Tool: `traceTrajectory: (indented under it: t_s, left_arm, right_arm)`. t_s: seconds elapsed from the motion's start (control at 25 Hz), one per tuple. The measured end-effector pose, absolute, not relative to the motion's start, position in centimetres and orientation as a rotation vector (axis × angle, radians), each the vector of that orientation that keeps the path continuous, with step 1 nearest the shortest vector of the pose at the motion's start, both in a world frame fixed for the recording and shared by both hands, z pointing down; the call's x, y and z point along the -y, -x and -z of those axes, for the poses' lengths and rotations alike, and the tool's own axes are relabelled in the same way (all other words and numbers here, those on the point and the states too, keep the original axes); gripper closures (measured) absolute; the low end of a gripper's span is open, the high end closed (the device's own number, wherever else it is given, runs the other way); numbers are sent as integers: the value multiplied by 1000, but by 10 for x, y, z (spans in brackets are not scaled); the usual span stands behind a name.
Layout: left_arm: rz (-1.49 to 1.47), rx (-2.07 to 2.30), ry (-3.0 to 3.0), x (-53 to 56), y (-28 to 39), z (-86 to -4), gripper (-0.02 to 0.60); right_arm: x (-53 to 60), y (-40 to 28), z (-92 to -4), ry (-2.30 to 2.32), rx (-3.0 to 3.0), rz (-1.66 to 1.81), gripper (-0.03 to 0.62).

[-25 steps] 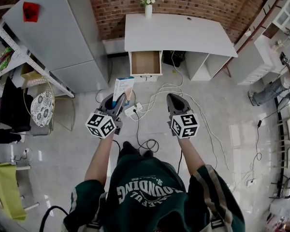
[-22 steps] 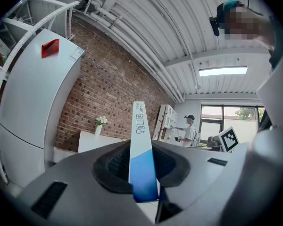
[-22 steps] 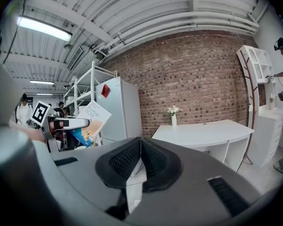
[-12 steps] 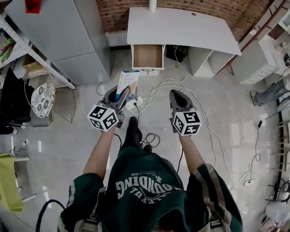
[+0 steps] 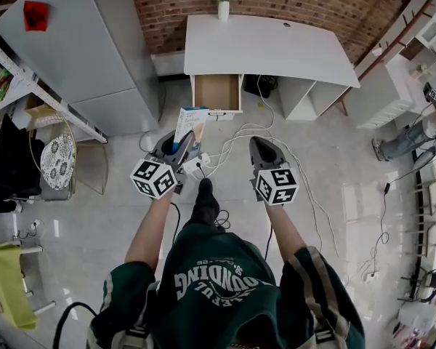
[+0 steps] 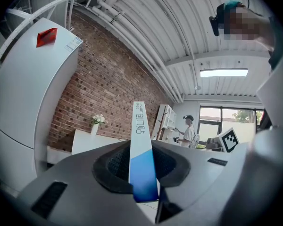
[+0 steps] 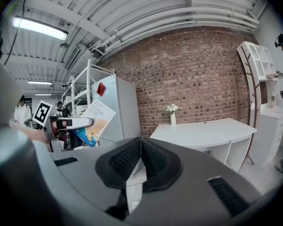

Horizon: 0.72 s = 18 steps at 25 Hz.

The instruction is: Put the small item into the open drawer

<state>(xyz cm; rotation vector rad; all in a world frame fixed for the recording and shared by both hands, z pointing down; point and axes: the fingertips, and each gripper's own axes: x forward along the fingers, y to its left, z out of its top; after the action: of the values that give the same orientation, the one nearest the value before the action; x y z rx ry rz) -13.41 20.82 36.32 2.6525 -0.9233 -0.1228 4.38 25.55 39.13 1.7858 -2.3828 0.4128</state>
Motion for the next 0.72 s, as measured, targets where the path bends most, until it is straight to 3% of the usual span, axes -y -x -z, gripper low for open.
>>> traceTrajectory:
  t_s: [0.72]
  left_arm:
    - [91,895,-2598,-46,113,-384,495]
  right_arm:
    - [-97,-51,-406,-1746,2361,-480,569]
